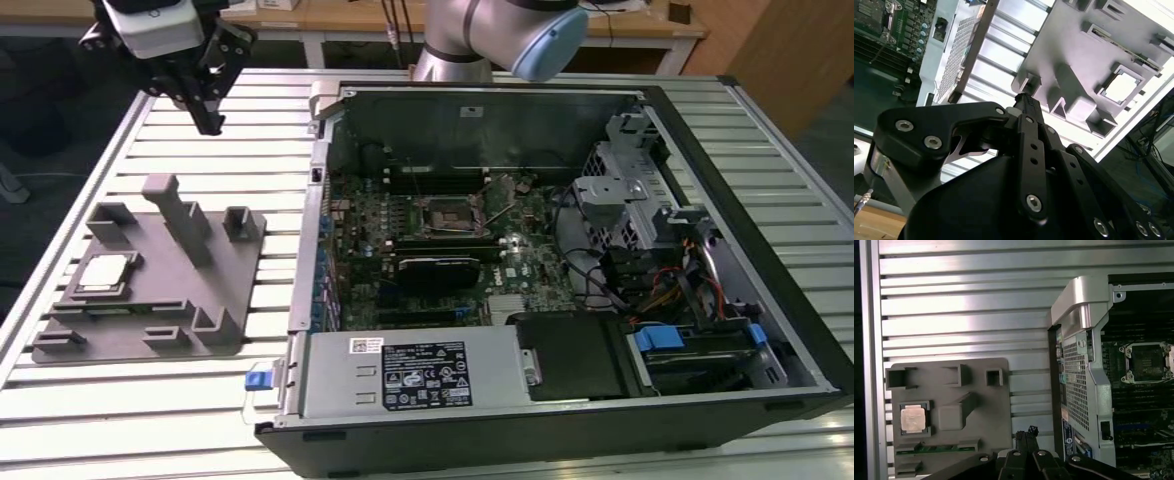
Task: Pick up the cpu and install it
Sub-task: 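Reach for the cpu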
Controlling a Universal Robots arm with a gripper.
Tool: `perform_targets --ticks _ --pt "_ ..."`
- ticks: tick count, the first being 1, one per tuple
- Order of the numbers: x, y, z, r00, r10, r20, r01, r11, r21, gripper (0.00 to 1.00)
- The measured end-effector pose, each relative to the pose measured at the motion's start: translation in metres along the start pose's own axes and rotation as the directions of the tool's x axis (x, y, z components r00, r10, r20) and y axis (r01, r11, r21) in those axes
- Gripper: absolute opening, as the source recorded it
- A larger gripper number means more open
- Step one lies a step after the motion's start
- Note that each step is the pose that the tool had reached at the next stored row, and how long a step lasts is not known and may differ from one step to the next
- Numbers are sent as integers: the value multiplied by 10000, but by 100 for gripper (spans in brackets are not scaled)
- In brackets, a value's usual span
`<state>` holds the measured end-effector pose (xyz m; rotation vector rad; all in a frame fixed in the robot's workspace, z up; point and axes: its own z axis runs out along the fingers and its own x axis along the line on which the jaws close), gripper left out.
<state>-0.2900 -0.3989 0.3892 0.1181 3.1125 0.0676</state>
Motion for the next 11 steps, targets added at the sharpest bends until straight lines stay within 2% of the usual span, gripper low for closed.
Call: perform_targets --ticks 11 --pt "177 -14 8 10000 -1 0 1 10000 0 11"
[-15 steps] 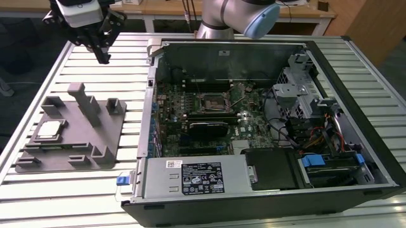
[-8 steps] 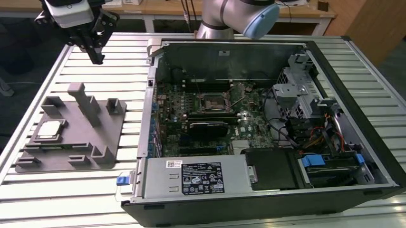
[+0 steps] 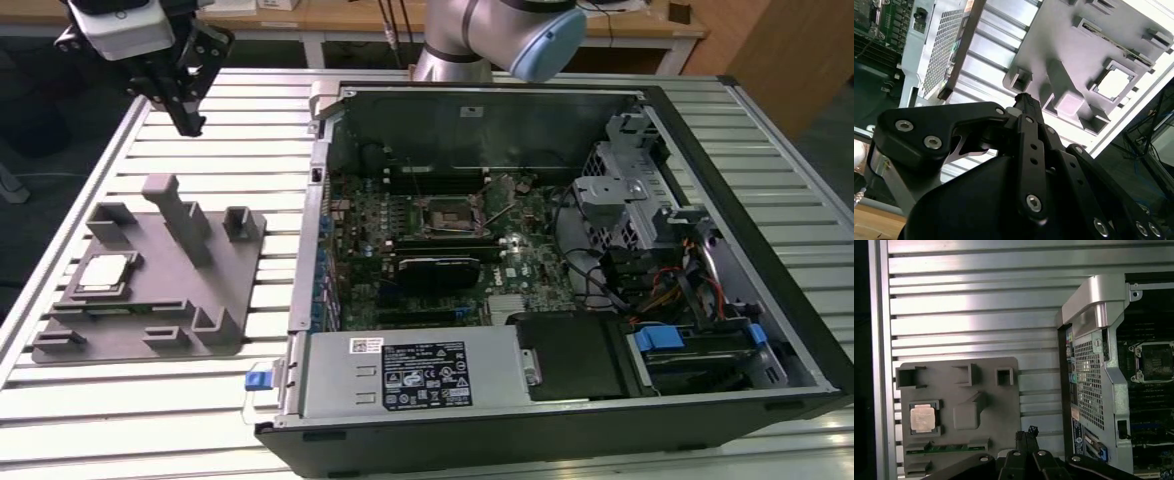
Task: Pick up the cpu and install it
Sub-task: 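Reach for the cpu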
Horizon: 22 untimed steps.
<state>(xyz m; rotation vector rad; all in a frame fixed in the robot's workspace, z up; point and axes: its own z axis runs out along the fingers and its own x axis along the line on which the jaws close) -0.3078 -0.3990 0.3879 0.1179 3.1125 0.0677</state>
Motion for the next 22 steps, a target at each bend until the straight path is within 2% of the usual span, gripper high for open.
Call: perform_targets --ticks 12,22 --pt "175 -16 16 10000 0 1 0 10000 -1 11" --pt "272 -27 49 10000 0 -1 0 10000 0 11"
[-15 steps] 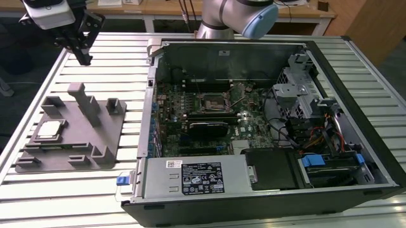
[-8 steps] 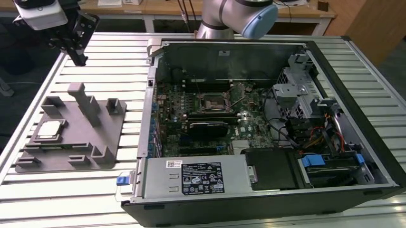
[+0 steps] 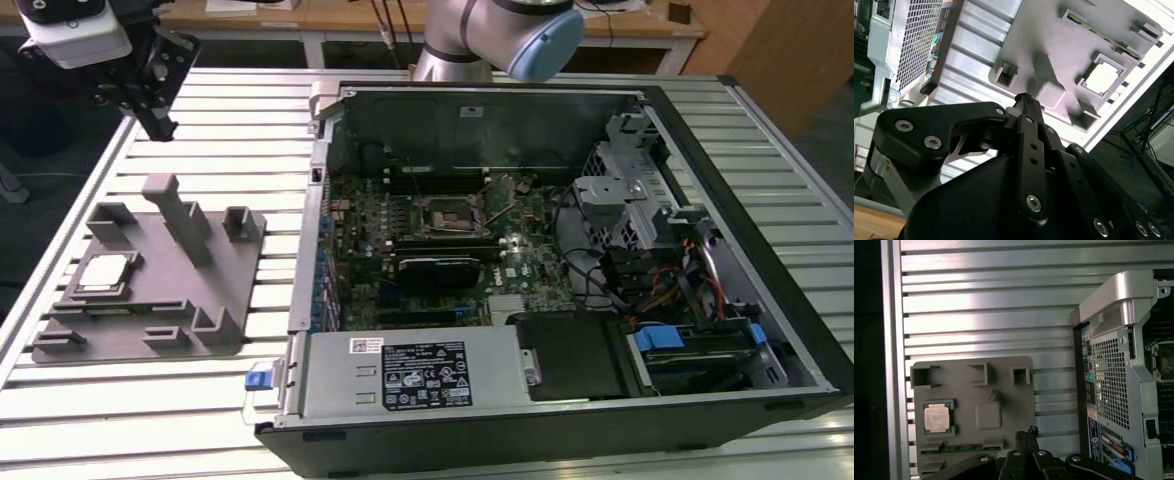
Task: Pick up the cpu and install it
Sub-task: 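Reach for the cpu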
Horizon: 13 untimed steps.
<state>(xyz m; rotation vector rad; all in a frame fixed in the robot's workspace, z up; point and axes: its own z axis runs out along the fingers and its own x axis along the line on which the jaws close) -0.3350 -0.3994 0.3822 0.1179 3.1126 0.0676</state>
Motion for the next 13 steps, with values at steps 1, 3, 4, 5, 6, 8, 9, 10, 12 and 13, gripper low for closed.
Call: perform_targets --ticks 1,3,4,5,6,8,9,10,12,13 --pt "11 -1 5 10000 0 0 0 10000 1 11" --pt "38 -4 16 10000 1 0 -1 10000 0 11" --pt "55 -6 22 10000 1 0 -1 10000 0 11" --pt "72 -8 27 10000 0 1 0 10000 0 11" --pt "89 -10 33 10000 1 1 -1 10000 -1 11" --pt "121 -14 46 10000 0 1 0 10000 0 11" --pt "137 -15 52 10000 0 1 0 10000 -1 11" --pt "153 -17 56 10000 1 0 -1 10000 0 11" --pt "187 -20 65 10000 1 1 -1 10000 0 11" --pt "205 -22 70 10000 0 0 0 10000 0 11"
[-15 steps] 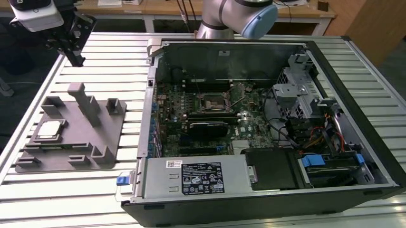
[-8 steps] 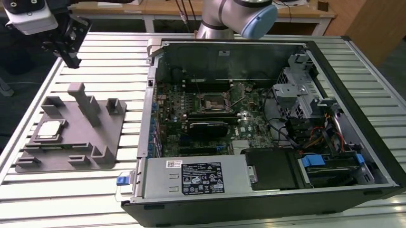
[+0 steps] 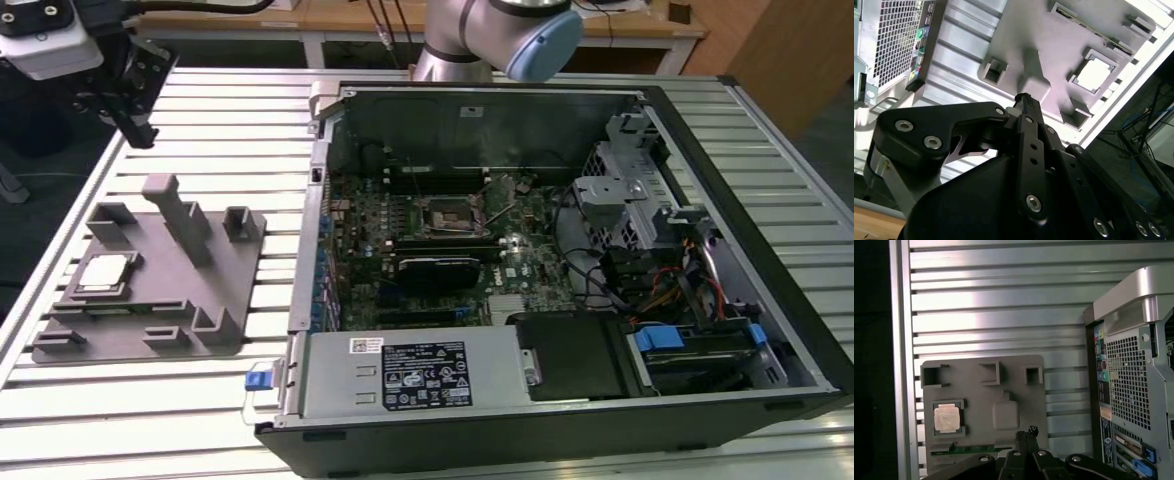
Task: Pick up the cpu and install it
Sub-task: 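Reach for the cpu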
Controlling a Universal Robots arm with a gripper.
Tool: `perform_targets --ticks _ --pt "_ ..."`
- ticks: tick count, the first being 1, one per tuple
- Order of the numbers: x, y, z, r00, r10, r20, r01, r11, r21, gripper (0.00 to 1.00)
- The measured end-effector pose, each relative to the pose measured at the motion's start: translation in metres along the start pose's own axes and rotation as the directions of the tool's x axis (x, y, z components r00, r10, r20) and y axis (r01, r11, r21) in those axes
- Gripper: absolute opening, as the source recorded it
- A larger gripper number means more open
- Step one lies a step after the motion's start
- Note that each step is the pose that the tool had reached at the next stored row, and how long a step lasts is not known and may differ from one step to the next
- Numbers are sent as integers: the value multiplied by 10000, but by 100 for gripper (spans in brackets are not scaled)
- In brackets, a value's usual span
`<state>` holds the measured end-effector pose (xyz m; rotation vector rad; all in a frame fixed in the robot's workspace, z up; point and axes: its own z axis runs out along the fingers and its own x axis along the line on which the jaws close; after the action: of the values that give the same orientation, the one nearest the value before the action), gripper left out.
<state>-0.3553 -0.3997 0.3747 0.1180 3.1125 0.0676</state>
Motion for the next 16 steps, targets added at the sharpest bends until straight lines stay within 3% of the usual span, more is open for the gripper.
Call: perform_targets --ticks 16 --pt "240 -50 91 10000 1 1 -1 10000 -1 11"
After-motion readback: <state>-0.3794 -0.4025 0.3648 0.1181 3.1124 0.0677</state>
